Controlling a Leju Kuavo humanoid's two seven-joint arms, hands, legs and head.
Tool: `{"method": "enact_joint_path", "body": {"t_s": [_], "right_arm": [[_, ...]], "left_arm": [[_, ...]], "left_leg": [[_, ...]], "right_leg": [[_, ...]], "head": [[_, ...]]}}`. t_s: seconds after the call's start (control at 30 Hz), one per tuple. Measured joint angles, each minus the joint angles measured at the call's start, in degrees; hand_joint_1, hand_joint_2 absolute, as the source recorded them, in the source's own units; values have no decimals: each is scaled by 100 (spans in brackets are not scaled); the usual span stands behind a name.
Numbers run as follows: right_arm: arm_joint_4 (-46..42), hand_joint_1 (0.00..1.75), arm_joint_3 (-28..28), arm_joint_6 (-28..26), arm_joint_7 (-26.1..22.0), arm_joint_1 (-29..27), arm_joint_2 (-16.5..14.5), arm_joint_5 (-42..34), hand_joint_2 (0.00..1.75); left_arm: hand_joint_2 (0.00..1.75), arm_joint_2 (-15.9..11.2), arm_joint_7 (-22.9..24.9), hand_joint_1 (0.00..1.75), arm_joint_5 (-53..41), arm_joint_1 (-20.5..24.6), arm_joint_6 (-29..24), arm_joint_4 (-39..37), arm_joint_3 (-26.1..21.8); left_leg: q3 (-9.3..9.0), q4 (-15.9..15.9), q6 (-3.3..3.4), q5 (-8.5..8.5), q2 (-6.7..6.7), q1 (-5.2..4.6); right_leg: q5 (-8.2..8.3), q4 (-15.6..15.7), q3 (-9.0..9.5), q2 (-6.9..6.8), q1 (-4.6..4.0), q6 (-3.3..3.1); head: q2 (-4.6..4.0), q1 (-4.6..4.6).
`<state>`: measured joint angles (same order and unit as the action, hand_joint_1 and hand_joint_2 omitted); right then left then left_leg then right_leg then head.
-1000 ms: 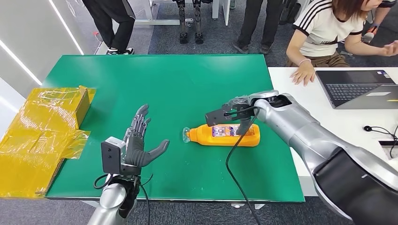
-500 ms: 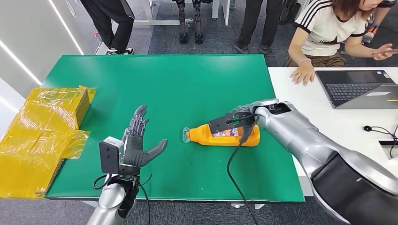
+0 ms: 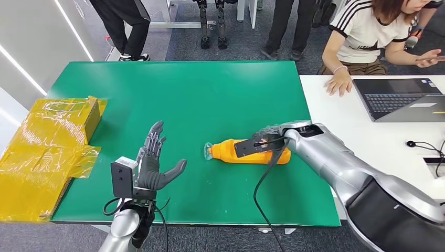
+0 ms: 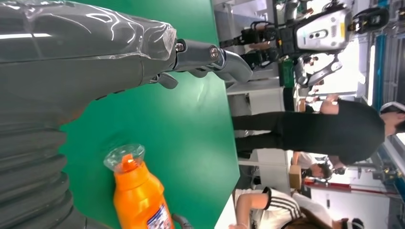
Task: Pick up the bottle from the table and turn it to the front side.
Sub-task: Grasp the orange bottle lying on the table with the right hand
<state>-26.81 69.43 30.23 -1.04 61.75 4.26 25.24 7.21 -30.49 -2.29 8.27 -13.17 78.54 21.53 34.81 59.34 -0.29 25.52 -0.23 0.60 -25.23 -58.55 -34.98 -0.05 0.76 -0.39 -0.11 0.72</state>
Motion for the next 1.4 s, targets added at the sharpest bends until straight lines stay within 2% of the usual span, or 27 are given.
{"method": "enact_joint_path", "body": {"t_s": [0.23,0.4,0.43,0.53,0.57,0.67,0.8,1.2,1.3,1.4], "right_arm": [[48,0,97,-418,97,-193,-49,223,175],[64,17,143,-622,62,-315,-57,390,175],[68,38,154,-633,58,-326,-57,409,175],[75,132,187,-647,58,-340,-56,434,175],[76,143,192,-649,58,-340,-56,436,175],[76,144,195,-650,58,-341,-57,436,175],[54,173,204,-1235,-13,-443,-57,560,175],[21,175,165,-1479,-112,-494,-147,584,175],[17,175,-73,-1490,-547,-568,-163,1,175],[-177,175,-600,-1761,-1212,-842,-83,-717,175]], "left_arm": [[175,1,0,0,-26,-34,-10,36,-19],[175,-6,-39,0,-11,-93,-22,38,-39],[175,-6,-50,0,-9,-114,-26,39,-39],[175,-6,-61,0,-9,-149,-32,45,-39],[175,-6,-61,0,-9,-152,-32,46,-39],[175,-6,-61,0,-9,-155,-32,49,-39],[175,-6,-63,0,-9,-209,-12,78,-39],[175,-5,-63,0,-32,-253,-36,191,-40],[175,-5,-72,0,-71,-301,-49,235,-50],[175,-14,-144,0,-85,-378,-52,304,-111]], "left_leg": [[0,0,0,0,0,0],[1,0,0,0,0,0],[1,0,0,0,0,0],[1,0,0,0,0,0],[1,0,0,0,0,0],[1,0,0,0,0,0],[0,0,0,0,0,0],[0,0,0,0,0,0],[1,0,0,0,-1,0],[1,0,0,1,-1,1]], "right_leg": [[0,0,0,0,0,0],[0,0,0,-1,0,0],[0,0,0,0,0,0],[0,1,-1,1,0,0],[0,1,-1,1,0,0],[0,1,-1,1,0,0],[0,1,0,1,0,0],[0,0,-1,0,0,0],[0,0,-1,-2,0,0],[-1,3,-2,-1,-1,1]], "head": [[0,0],[0,0],[0,0],[0,0],[0,0],[0,0],[0,0],[0,0],[0,-1],[0,0]]}}
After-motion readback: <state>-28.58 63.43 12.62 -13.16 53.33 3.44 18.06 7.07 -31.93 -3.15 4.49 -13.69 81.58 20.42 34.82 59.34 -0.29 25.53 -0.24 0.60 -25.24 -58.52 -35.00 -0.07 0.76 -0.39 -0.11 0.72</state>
